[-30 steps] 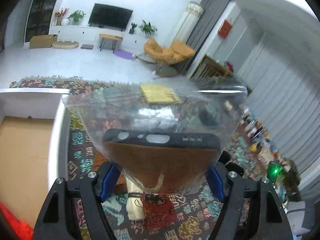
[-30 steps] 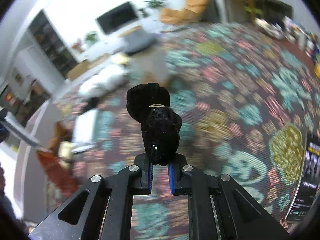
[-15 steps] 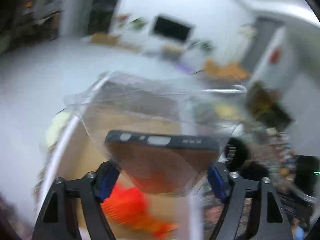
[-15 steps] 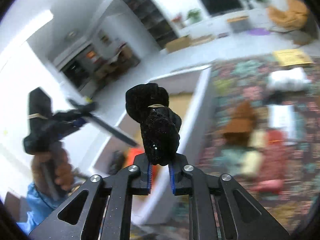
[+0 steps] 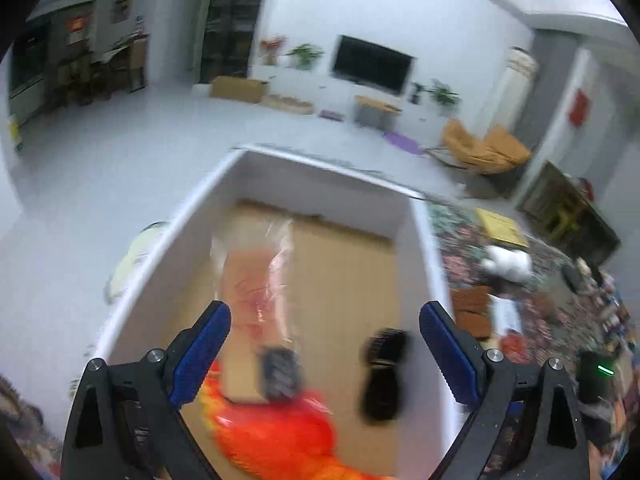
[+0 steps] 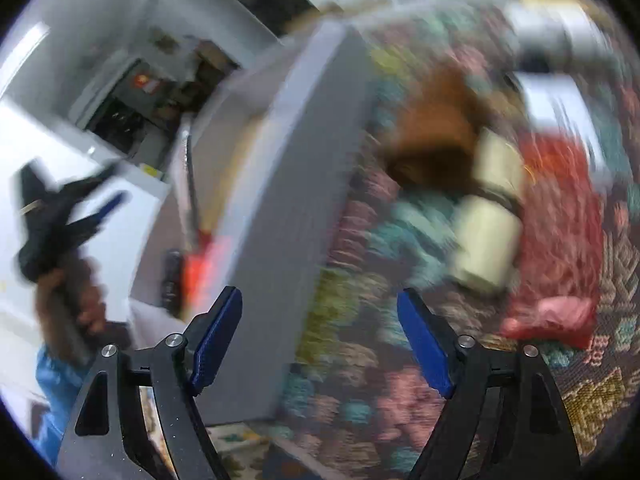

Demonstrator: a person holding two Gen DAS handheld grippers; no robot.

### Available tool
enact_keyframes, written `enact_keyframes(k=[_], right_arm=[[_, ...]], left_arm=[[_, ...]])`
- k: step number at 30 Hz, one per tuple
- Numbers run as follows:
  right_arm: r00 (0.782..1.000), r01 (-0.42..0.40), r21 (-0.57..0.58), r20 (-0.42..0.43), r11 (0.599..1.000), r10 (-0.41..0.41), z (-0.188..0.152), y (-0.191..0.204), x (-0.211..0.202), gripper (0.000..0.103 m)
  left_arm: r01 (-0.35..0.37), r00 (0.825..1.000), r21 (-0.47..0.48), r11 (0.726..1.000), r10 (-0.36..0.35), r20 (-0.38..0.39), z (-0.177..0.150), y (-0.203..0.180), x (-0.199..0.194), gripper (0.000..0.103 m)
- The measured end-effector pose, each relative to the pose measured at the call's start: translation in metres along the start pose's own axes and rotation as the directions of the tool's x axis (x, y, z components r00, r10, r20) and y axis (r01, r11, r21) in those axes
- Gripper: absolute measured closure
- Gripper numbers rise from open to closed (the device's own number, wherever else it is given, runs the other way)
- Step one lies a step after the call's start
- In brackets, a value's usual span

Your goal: Organize soft objects

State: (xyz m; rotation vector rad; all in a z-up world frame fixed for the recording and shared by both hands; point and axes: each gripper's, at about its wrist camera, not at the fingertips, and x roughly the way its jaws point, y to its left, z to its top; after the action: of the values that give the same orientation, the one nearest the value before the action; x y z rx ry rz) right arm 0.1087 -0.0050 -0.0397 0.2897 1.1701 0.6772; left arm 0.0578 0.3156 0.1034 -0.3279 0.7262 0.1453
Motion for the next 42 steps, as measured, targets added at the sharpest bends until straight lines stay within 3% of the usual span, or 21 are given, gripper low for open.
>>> enact_keyframes(k=[2,3,4,6,8,9,10,12,15,19,21,22,24,26,27,31,33,35,38,42], right_arm=[[0.995,0.057,0.114,0.074,0.992,-0.066,0.006,-0.049,-0.010,0.026],[0.984,0.083,0.190,0.136,0.978,-0.110,0.007,-0.074,-0.026,0.035],[0.963,0.131,0.254,0.199,0.958,-0.184,0.007,-0.094,-0.045,0.037],[0.884,0.252,0.348,0.297,0.903,-0.361,0.004,-0.128,-0.089,0.036],[0.778,0.381,0.397,0.350,0.835,-0.521,0.000,-0.145,-0.130,0.034],[0.713,0.435,0.424,0.376,0.794,-0.591,-0.005,-0.149,-0.153,0.028],[0.682,0.445,0.433,0.403,0.784,-0.610,-0.011,-0.151,-0.168,0.026],[0.677,0.427,0.417,0.442,0.803,-0.589,-0.020,-0.155,-0.184,0.024],[0.687,0.445,0.399,0.422,0.801,-0.592,-0.042,-0.159,-0.188,0.023],[0.742,0.490,0.443,0.239,0.751,-0.626,-0.074,-0.180,-0.166,0.023],[0.752,0.520,0.429,0.180,0.739,-0.634,-0.082,-0.183,-0.157,0.023],[0.753,0.539,0.412,0.154,0.734,-0.639,-0.079,-0.182,-0.152,0.023],[0.737,0.598,0.358,0.106,0.717,-0.668,-0.069,-0.181,-0.141,0.022],[0.694,0.666,0.289,0.097,0.687,-0.713,-0.061,-0.175,-0.130,0.016],[0.688,0.670,0.283,0.109,0.686,-0.717,-0.061,-0.179,-0.127,0.016],[0.693,0.648,0.320,0.127,0.691,-0.709,-0.038,-0.207,-0.133,0.011],[0.678,0.659,0.319,0.140,0.681,-0.722,-0.024,-0.220,-0.137,0.011],[0.680,0.650,0.319,0.162,0.690,-0.715,-0.015,-0.229,-0.134,0.007],[0.661,0.655,0.294,0.225,0.696,-0.716,-0.015,-0.229,-0.132,0.005],[0.659,0.654,0.294,0.230,0.697,-0.716,-0.016,-0.229,-0.131,0.005]], left_arm=[[0.075,0.997,0.045,0.996,-0.075,-0.006,-0.008,-0.031,-0.006,0.008],[0.109,0.994,0.070,0.992,-0.108,-0.017,-0.012,-0.046,-0.005,0.008],[0.133,0.991,0.094,0.987,-0.131,-0.028,-0.018,-0.059,-0.007,0.008],[0.188,0.981,0.181,0.965,-0.178,-0.071,-0.034,-0.099,-0.007,0.008],[0.234,0.970,0.249,0.940,-0.211,-0.118,-0.051,-0.132,-0.006,0.007],[0.266,0.960,0.281,0.922,-0.228,-0.159,-0.065,-0.152,-0.001,0.007],[0.287,0.953,0.297,0.911,-0.240,-0.187,-0.074,-0.165,0.001,0.007],[0.337,0.929,0.319,0.886,-0.259,-0.264,-0.109,-0.197,0.016,0.007],[0.332,0.913,0.304,0.893,-0.223,-0.342,-0.156,-0.224,0.050,0.007],[0.214,0.926,0.299,0.930,-0.095,-0.365,-0.190,-0.225,0.101,0.007],[0.167,0.936,0.304,0.938,-0.054,-0.347,-0.198,-0.224,0.113,0.006],[0.147,0.953,0.332,0.932,-0.043,-0.301,-0.196,-0.223,0.111,0.006],[0.099,0.959,0.387,0.917,0.016,-0.283,-0.199,-0.234,0.122,0.000],[0.098,0.965,0.408,0.908,0.014,-0.263,-0.198,-0.242,0.126,0.000],[0.095,0.967,0.402,0.911,0.012,-0.255,-0.196,-0.245,0.129,0.000],[0.072,0.973,0.386,0.920,0.021,-0.230,-0.182,-0.247,0.155,0.000],[0.069,0.974,0.385,0.920,0.022,-0.227,-0.173,-0.253,0.170,0.000],[0.073,0.973,0.381,0.922,0.017,-0.229,-0.167,-0.258,0.178,0.000],[0.073,0.974,0.382,0.921,0.017,-0.227,-0.167,-0.258,0.180,0.000],[0.076,0.974,0.384,0.920,0.013,-0.225,-0.167,-0.258,0.180,0.000]])
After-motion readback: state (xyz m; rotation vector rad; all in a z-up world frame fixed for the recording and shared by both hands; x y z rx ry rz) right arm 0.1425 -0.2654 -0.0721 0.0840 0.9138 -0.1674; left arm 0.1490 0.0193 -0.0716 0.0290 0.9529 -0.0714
